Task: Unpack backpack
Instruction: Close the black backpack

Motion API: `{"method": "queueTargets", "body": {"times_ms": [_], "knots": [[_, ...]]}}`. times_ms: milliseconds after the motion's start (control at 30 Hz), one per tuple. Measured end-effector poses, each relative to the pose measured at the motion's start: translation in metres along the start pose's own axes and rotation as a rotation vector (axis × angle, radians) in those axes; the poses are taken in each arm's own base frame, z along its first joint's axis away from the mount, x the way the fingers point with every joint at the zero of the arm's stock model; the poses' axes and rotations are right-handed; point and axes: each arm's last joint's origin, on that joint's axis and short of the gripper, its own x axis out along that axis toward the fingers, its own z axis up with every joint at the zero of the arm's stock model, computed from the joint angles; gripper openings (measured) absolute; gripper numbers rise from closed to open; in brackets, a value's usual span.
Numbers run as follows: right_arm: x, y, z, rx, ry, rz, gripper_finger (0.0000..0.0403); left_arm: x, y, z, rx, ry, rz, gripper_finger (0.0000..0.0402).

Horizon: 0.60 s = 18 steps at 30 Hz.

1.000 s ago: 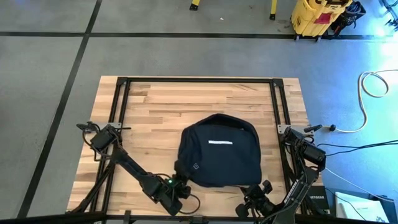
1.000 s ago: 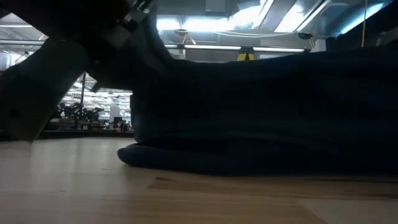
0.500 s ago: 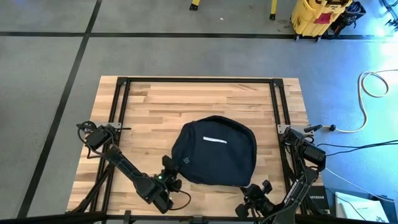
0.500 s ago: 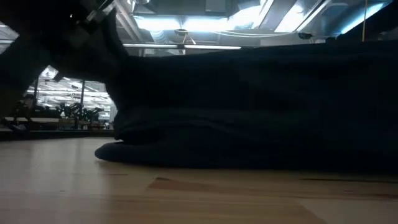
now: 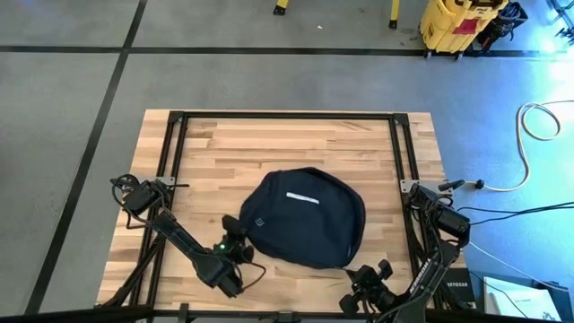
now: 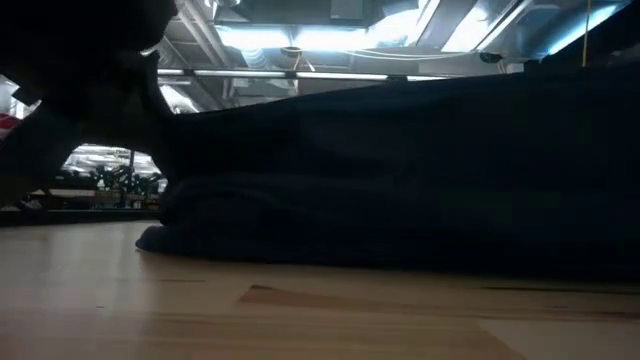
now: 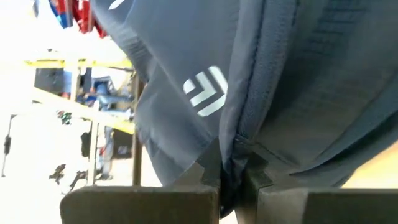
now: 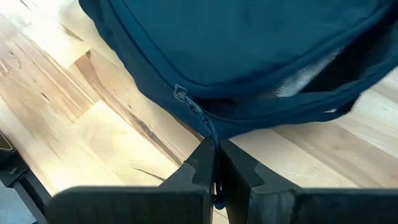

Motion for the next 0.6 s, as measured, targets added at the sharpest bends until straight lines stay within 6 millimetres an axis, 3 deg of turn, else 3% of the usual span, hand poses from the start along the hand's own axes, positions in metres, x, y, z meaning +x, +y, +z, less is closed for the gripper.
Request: {"method": "queueTargets", "body": {"times_ms": [433,600], "knots": [[0.0,0.001,0.0,0.005,-0.008,0.008,0.0,0.008,0.01,-0.027,-0.043,0.102,0.089,0.0],[0.0,0.001,0.0,0.006,-0.009,0.009,0.0,0.006,0.01,-0.027,-0.062,0.098,0.095,0.0]]}}
